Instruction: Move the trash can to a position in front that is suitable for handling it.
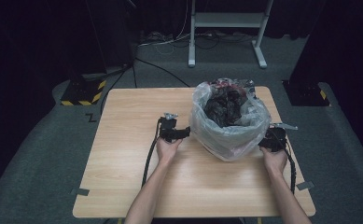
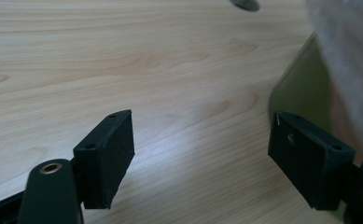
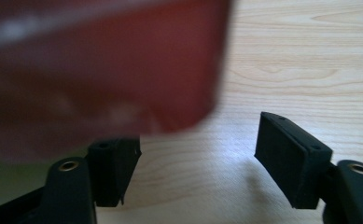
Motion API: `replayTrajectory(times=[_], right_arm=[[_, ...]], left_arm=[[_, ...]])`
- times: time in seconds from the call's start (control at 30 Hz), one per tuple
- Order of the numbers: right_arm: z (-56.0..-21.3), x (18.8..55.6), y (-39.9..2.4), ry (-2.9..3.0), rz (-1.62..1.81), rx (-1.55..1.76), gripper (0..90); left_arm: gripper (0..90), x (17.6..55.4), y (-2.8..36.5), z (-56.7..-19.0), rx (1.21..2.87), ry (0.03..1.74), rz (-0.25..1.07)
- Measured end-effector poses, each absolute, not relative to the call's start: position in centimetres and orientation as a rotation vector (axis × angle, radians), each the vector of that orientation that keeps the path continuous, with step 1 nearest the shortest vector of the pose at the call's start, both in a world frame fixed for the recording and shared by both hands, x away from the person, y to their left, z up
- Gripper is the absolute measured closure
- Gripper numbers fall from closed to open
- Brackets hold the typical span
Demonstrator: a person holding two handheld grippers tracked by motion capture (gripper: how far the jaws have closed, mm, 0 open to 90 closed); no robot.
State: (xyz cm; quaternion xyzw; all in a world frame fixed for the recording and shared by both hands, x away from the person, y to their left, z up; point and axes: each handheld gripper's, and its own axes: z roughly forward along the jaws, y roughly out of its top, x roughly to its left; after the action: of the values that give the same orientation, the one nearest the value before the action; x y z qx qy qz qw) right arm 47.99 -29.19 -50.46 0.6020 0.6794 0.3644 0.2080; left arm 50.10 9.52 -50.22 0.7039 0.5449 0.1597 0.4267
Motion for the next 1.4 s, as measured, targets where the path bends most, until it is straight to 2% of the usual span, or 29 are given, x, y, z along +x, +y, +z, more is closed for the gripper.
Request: replayTrajectory(times=[0.4, 0.6, 0.77, 1.4], right_arm=[[-50.7, 48.7, -28.2, 1.948, 1.055, 1.633, 28.3], [-50.4, 48.3, -27.8, 1.969, 1.034, 1.576, 33.3], [-50.2, 48.0, -27.8, 1.995, 1.01, 1.522, 34.0], [-50.7, 44.3, -27.4, 2.024, 1.086, 1.472, 34.5]], left_arm=[[25.6, 50.2, 7.0, -50.5, 1.762, 1.309, 0.357], [29.4, 49.9, 6.8, -50.2, 1.793, 1.277, 0.378], [30.1, 49.8, 6.9, -50.1, 1.814, 1.26, 0.378], [30.3, 46.2, 8.0, -49.7, 1.879, 1.198, 0.396]])
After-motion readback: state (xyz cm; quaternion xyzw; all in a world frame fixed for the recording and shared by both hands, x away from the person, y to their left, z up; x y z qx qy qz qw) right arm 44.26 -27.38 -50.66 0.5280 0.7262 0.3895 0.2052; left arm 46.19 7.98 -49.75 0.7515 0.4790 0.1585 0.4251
